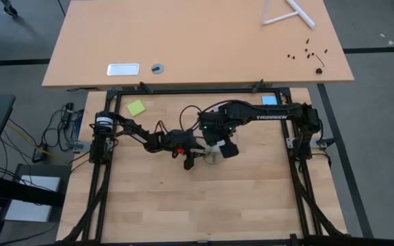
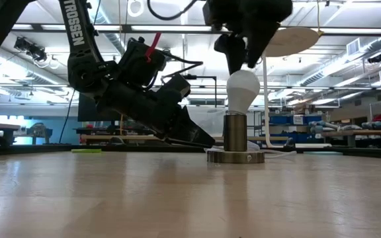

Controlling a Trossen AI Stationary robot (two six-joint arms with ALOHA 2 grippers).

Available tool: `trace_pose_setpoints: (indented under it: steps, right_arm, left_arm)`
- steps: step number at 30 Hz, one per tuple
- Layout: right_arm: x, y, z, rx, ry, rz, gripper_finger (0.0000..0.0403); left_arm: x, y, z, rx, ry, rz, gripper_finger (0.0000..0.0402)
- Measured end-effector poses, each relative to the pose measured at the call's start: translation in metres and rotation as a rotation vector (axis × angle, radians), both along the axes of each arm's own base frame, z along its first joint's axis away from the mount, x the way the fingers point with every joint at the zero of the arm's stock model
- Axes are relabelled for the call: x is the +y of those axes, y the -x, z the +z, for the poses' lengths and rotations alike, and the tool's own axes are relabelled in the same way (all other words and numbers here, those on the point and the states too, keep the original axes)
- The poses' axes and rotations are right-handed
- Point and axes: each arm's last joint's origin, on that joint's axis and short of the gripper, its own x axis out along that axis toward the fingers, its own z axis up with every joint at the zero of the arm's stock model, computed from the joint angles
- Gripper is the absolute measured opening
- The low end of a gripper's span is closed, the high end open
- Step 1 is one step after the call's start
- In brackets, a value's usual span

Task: Screw lightbulb
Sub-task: Insert the lightbulb into the lamp

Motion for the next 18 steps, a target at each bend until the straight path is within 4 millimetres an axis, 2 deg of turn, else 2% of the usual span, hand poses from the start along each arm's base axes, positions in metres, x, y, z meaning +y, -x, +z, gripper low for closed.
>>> trace_pose_setpoints:
  steps: [9, 18]
  right_arm:
    - [0.0011, 0.0004, -0.0022, 0.005, 0.052, 0.182, 0.0312]
    - [0.0012, 0.0005, -0.0068, 0.012, 0.059, 0.233, 0.0297]
  left_arm:
    - [0.0000, 0.0000, 0.0000, 0.000, 0.000, 0.000, 0.0152]
    - [0.0000, 0.0000, 0.0000, 0.000, 0.000, 0.000, 0.0152]
